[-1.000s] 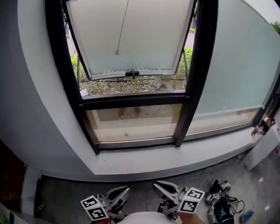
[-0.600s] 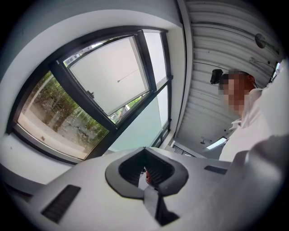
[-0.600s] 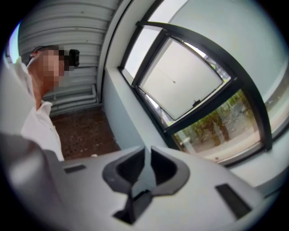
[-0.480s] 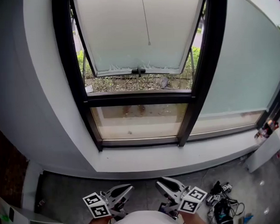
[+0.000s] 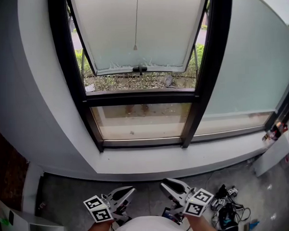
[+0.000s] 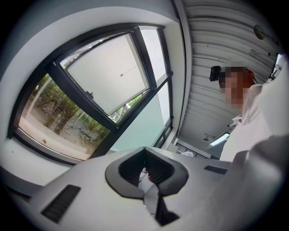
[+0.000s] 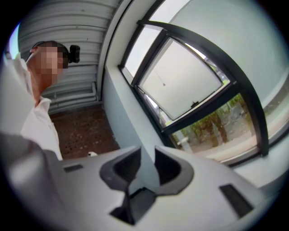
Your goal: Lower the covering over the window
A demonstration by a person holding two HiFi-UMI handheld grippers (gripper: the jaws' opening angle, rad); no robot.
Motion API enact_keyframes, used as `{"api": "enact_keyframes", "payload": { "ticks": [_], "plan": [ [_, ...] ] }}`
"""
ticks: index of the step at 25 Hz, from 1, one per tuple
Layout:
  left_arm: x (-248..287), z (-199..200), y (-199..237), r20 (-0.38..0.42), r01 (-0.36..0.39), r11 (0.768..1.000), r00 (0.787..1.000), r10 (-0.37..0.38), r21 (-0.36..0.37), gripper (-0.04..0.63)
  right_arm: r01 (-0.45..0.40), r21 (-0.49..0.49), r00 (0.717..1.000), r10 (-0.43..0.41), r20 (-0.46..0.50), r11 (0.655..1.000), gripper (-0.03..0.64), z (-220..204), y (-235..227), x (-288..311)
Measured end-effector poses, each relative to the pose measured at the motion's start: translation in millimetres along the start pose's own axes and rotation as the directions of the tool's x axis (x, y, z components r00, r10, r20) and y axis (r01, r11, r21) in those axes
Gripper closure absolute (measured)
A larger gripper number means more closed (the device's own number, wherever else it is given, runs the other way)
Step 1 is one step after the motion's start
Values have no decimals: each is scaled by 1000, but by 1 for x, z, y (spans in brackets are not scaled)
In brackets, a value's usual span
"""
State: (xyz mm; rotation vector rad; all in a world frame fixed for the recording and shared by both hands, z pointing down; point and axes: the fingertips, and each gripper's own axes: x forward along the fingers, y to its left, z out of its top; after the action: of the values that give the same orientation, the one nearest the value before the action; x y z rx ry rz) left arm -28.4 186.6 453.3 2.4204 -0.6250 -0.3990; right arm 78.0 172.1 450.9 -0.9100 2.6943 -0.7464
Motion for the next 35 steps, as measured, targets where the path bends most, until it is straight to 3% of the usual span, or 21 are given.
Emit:
{"api": "enact_keyframes", "payload": {
  "ticks": [17, 29, 35],
  "plan": [
    [34, -20, -3, 53, -84, 996, 995, 83, 18, 574, -77, -9, 991, 75, -110, 997, 529, 3, -32, -20],
    [48, -10, 8, 78, -126, 991, 989, 122, 50, 572, -101, -9, 988, 99, -122, 995, 529, 14, -52, -13],
    [46, 11, 37, 84, -132, 990, 988, 127, 52, 572, -108, -10, 987, 106, -122, 994, 529, 19, -63, 20]
  ]
}}
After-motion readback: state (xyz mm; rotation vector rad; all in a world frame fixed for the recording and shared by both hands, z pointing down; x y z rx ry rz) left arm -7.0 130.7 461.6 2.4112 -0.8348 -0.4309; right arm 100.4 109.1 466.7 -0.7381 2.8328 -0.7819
